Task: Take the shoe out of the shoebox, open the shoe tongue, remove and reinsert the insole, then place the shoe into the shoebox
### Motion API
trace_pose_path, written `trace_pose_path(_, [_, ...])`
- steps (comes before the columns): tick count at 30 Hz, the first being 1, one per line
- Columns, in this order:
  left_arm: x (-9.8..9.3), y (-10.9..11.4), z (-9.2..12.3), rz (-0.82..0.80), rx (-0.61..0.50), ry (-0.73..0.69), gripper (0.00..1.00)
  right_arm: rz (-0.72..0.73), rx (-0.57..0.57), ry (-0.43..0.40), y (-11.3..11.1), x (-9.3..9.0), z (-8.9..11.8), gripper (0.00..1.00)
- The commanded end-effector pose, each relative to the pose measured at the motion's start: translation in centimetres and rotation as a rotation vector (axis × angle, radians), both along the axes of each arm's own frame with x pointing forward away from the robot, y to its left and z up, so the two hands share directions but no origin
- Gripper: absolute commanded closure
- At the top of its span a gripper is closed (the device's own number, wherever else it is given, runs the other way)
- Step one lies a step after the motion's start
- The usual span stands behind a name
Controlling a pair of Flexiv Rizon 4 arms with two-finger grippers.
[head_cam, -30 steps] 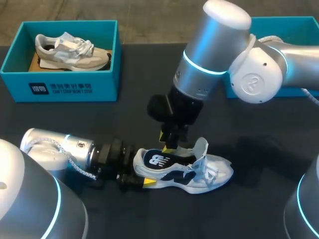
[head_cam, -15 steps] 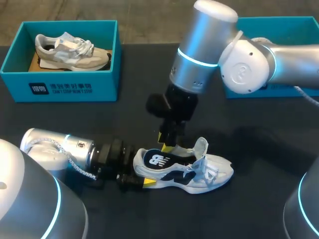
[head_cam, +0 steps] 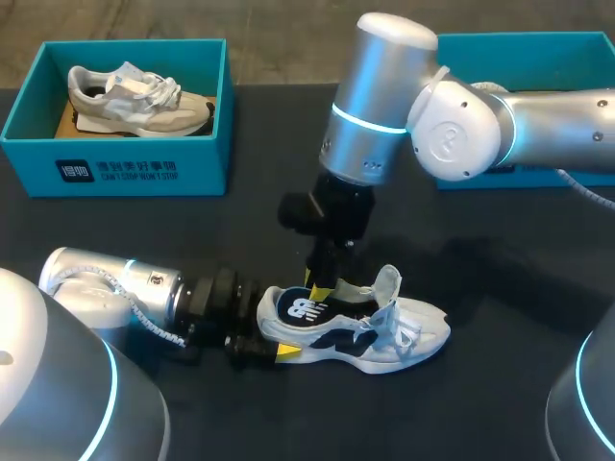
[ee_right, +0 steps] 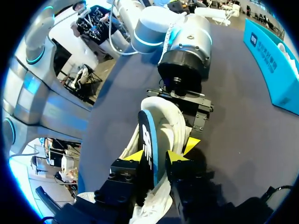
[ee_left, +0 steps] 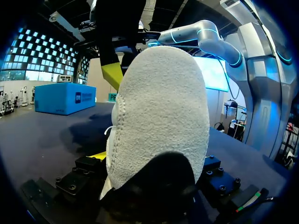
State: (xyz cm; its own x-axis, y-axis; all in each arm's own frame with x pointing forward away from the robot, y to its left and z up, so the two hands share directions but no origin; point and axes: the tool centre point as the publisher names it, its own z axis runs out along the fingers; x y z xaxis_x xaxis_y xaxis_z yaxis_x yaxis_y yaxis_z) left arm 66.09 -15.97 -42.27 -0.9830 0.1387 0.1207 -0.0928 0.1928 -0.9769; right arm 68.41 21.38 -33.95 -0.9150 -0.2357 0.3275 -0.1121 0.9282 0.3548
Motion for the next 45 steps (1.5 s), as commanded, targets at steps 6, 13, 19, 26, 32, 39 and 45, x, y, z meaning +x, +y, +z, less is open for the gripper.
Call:
trace_pose_path(6, [0.1, 0.0, -0.3, 0.003, 0.002, 0.001, 1.00, 0.022, 0.003, 0.015, 0.4, -0.2, -0.4, 1.00])
trace_pose_path(13, [0.1, 0.0, -0.3, 0.003, 0.002, 0.001, 1.00, 0.071, 0.075, 0.004, 0.7, -0.4, -0.3, 1.00])
trace_pose_path(19, [0.1, 0.0, -0.3, 0.003, 0.002, 0.001, 1.00, 0.115, 0.134, -0.020, 0.7, -0.5, 0.5, 1.00])
trace_pose_path(26, [0.1, 0.0, -0.3, 0.003, 0.002, 0.001, 1.00, 0.158, 0.148, -0.037, 1.6, -0.6, 1.6, 1.00])
trace_pose_path(32, [0.1, 0.0, -0.3, 0.003, 0.002, 0.001, 1.00, 0.180, 0.138, -0.042, 2.7, -0.5, 2.2, 1.00])
trace_pose_path(39, [0.1, 0.0, -0.3, 0.003, 0.002, 0.001, 1.00, 0.195, 0.144, -0.034, 3.5, -0.4, 1.8, 0.88])
trace_pose_path(45, [0.1, 0.0, -0.3, 0.003, 0.002, 0.001, 1.00, 0.175, 0.147, -0.024, 3.0, -0.6, 1.6, 0.66])
